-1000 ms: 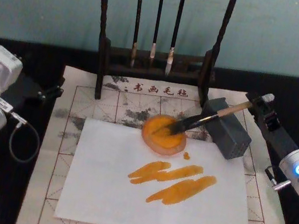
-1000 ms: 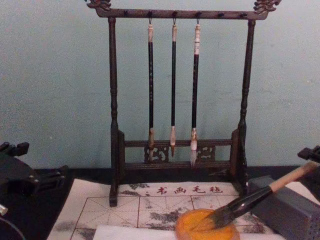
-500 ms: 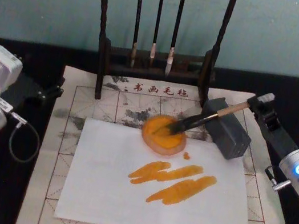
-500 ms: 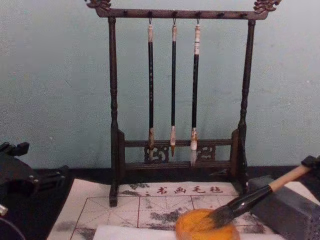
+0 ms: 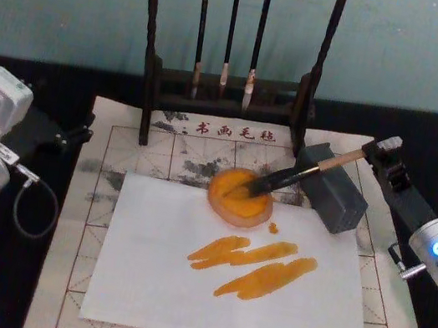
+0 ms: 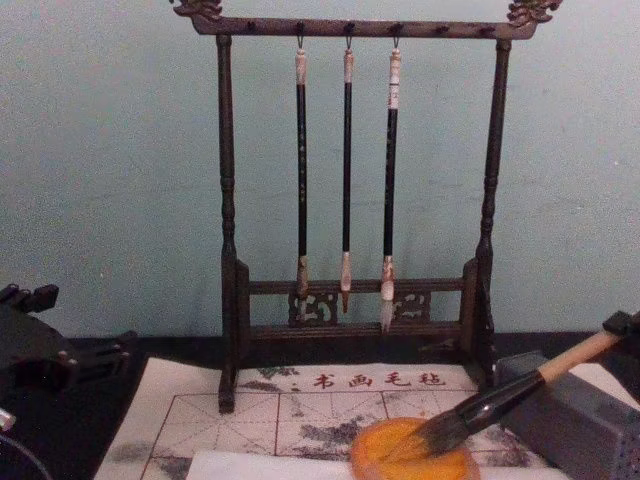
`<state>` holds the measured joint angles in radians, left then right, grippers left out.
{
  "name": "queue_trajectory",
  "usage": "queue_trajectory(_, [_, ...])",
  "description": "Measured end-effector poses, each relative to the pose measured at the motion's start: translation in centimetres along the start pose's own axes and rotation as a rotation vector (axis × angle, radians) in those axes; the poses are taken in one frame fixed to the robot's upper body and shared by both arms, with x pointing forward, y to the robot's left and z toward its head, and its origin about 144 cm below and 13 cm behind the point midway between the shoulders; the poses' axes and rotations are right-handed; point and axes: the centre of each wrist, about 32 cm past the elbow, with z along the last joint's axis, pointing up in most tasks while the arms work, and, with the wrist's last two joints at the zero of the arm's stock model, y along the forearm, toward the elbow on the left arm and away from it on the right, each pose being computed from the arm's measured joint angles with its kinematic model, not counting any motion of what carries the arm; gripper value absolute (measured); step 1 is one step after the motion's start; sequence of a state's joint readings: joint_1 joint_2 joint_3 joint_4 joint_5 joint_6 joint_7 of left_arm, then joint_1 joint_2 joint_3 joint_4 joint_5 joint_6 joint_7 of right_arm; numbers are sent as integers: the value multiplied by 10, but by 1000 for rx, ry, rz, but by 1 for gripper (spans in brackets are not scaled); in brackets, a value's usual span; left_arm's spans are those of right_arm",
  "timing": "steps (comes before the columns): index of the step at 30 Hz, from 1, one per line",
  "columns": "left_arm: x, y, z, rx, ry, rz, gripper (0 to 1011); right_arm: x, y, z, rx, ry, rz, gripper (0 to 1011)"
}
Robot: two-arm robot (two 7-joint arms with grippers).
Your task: Pick up the brush from the inkstone, write on the paper, then place the brush back to its original position.
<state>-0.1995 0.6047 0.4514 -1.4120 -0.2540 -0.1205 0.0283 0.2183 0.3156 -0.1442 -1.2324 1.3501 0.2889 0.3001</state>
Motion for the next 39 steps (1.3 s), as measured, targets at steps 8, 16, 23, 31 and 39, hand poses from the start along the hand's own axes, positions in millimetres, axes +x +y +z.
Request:
queue_trajectory(8, [0, 0, 0, 0, 0, 0, 1001, 0, 0, 0, 0, 3, 1, 173])
queue_trajectory(16, [0, 0, 0, 0, 0, 0, 1001, -4, -3, 6, 22, 14, 21, 173])
queue_trajectory(23, [0, 0, 0, 0, 0, 0, 1001, -9, -6, 11, 41, -9, 48, 173])
queue_trajectory(31, [0, 0, 0, 0, 0, 0, 1001, -21, -11, 17, 46, -47, 99, 173])
queue_trajectory(39, [0, 0, 0, 0, 0, 0, 1001, -32, -17, 20, 24, -134, 150, 173])
